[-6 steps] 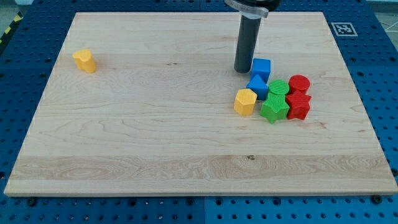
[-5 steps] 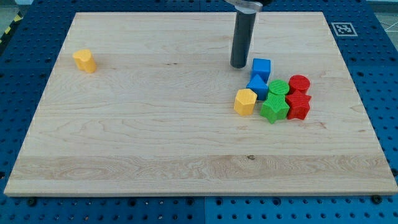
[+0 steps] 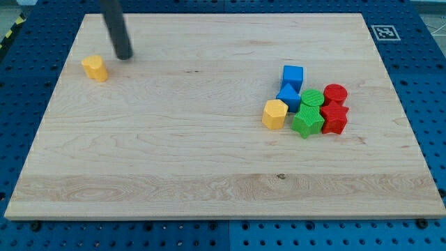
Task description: Push the yellow heart towards the center
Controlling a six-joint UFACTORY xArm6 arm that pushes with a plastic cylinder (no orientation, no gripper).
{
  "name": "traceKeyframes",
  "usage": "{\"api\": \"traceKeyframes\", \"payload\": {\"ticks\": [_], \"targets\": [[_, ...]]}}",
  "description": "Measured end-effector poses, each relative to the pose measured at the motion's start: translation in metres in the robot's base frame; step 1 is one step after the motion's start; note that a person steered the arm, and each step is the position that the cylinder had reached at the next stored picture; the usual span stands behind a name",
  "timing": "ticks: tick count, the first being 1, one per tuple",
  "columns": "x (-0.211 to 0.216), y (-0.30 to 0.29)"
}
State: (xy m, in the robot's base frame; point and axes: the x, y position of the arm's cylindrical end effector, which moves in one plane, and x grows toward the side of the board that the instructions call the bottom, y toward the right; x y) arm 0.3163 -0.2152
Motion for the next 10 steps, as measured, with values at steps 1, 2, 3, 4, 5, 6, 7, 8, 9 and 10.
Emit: {"api": "traceKeyframes", "payload": {"ticks": [1,2,3,4,5,6,7,8,9,10], "targets": [[-0.002,-0.05],[0.018,-0.051],[0.031,-0.051],[0.032,-0.049],[0.032,-0.03],[0.036,-0.001],[0.049,0.005],[0.049,0.002],[0.059,-0.003],[0.086,-0.004]]}}
